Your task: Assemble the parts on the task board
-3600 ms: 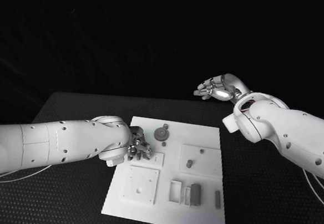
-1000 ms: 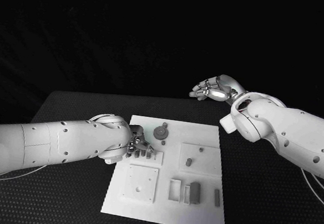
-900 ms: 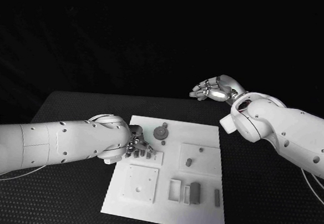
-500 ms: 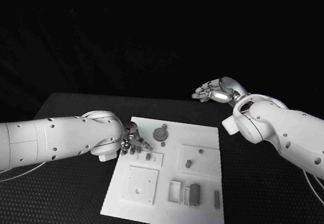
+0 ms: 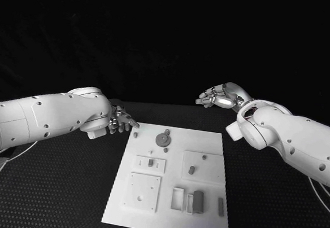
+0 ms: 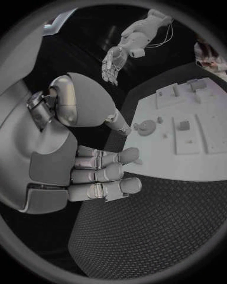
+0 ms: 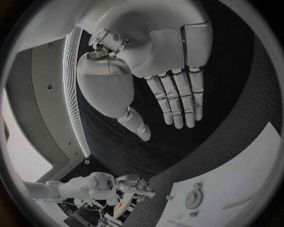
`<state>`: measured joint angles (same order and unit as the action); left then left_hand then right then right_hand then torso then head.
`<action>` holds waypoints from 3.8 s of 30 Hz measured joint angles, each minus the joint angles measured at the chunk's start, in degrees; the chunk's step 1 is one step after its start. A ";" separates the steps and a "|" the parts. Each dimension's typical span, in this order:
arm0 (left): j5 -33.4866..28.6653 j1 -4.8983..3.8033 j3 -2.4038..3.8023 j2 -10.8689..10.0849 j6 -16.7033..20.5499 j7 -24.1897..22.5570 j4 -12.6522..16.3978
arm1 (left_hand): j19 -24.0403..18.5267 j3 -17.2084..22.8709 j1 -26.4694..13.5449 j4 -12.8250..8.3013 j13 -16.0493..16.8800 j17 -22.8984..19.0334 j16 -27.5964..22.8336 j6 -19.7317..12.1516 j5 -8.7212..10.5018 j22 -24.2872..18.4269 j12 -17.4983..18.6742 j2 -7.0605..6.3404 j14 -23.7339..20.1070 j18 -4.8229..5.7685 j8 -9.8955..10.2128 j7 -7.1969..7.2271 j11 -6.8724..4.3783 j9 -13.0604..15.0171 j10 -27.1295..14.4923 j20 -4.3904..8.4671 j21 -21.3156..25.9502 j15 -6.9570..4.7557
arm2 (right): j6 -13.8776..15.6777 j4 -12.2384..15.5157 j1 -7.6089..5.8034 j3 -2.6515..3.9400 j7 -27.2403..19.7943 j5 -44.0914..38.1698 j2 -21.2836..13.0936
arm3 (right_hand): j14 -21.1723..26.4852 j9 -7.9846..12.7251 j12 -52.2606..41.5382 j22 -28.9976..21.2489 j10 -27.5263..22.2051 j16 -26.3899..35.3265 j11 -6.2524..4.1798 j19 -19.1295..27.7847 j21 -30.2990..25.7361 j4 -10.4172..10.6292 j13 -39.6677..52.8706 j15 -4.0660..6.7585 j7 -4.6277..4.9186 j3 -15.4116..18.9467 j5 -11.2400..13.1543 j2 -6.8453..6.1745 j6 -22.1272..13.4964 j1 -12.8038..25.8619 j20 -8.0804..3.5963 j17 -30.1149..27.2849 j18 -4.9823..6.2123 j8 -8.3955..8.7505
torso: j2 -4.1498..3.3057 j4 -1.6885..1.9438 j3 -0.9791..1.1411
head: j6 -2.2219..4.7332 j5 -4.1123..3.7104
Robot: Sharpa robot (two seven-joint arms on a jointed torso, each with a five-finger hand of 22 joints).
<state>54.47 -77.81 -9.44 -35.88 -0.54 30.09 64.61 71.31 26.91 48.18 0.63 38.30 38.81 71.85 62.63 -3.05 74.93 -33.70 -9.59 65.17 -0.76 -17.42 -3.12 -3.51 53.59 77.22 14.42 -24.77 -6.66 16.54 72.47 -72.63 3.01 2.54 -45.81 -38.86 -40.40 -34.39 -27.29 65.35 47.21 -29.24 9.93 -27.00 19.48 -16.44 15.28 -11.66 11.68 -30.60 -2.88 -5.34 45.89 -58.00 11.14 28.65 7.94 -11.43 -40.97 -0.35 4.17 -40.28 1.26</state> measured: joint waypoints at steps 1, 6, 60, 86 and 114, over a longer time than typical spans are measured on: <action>0.01 -0.06 -0.01 0.38 -0.27 0.00 -1.13 | -0.45 -0.23 0.38 -0.23 -0.25 -0.40 -0.38 0.00 0.00 0.00 0.24 0.31 -0.46 0.00 0.78 0.00 0.00 -0.46 0.00 -0.24 0.48 0.23 | -0.01 -0.03 0.03 0.00 0.00 0.00 0.02 | 0.00 0.00 0.00 0.00 0.00 0.00 0.00 0.00 0.00 0.00 0.00 0.00 0.00 0.00 0.00 0.00 0.00 0.00 0.00 0.00 0.00 0.00 | -0.03 -0.01 0.00 | 0.05 0.01; 0.55 -0.13 -0.03 2.17 -1.15 -0.04 -5.09 | -2.36 -0.75 1.35 -1.22 -1.29 -2.16 -1.83 -6.40 0.00 -0.87 1.57 1.23 -4.12 -0.03 6.07 -2.45 0.98 -3.69 -4.80 -1.39 2.50 0.21 | -0.09 -0.13 0.27 0.00 0.00 0.03 0.08 | 0.00 0.04 0.00 0.06 0.00 0.00 0.00 0.00 0.00 0.00 -0.05 0.00 0.00 0.00 0.00 0.00 0.00 0.00 0.00 -0.05 0.00 0.00 | -0.12 -0.07 -0.03 | 0.52 0.04; 7.71 2.48 -0.16 12.47 -10.98 -1.36 -18.07 | -3.84 -3.02 1.11 2.98 -3.64 -5.64 -2.19 -8.62 0.00 -1.40 2.64 3.26 -6.43 -0.54 8.81 -3.10 3.41 -8.46 -7.64 -3.90 5.28 1.54 | 0.84 -1.88 0.30 0.00 -1.34 2.64 1.27 | 0.49 0.53 -0.50 3.65 -0.21 0.95 0.20 5.12 -0.68 0.17 -2.36 -0.09 -0.01 0.48 0.00 0.00 -0.40 0.00 0.41 -1.76 -1.80 -0.32 | -0.60 -0.36 -0.24 | -0.08 -0.08; 6.72 2.47 -0.18 12.60 -11.23 -2.17 -17.84 | -3.60 -4.98 3.84 0.54 -4.06 -6.68 -1.30 -8.11 0.00 -0.58 2.03 5.99 -6.49 -0.58 8.59 -2.58 3.22 -9.44 -7.83 -3.67 5.31 1.47 | 0.58 -2.05 0.36 0.00 -1.25 2.64 1.45 | 0.64 0.53 -0.72 3.96 -0.21 0.95 0.20 5.53 -0.67 0.17 -2.60 -0.25 -0.01 0.48 0.00 0.00 -0.39 0.00 0.40 -1.92 -1.79 -0.32 | -0.59 -0.36 -0.13 | -0.20 -0.25; 5.73 2.70 -0.18 13.01 -11.62 -2.67 -18.59 | -3.43 -4.75 6.25 -2.22 -4.54 -7.50 -0.59 -5.91 0.00 -0.20 1.54 7.94 -6.96 -0.55 8.08 -3.12 3.80 -10.01 -8.63 -3.49 5.70 1.03 | 0.19 -2.03 0.36 -0.01 -1.11 2.63 1.62 | 0.63 0.58 -0.72 4.13 -0.21 0.95 0.20 5.52 -0.67 0.17 -2.78 -0.24 -0.01 0.48 0.00 0.00 -0.39 0.00 0.40 -2.02 -1.78 -0.53 | -0.62 -0.34 -0.20 | -0.34 -0.29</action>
<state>60.20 -75.11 -9.63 -22.87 -12.16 27.42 46.02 67.88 22.16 54.44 -1.59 33.76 31.31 71.26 56.71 -3.05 74.74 -32.16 -1.65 58.21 -1.30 -9.33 -6.24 0.29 43.58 68.59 10.93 -19.07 -5.63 16.73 70.44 -72.26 3.01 1.43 -43.17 -37.25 -39.77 -33.81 -28.01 69.48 47.00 -28.28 10.14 -21.47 18.82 -16.28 12.50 -11.90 11.67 -30.13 -2.88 -5.34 45.50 -58.01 11.54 26.62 6.16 -11.96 -41.59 -0.68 3.97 -40.61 0.97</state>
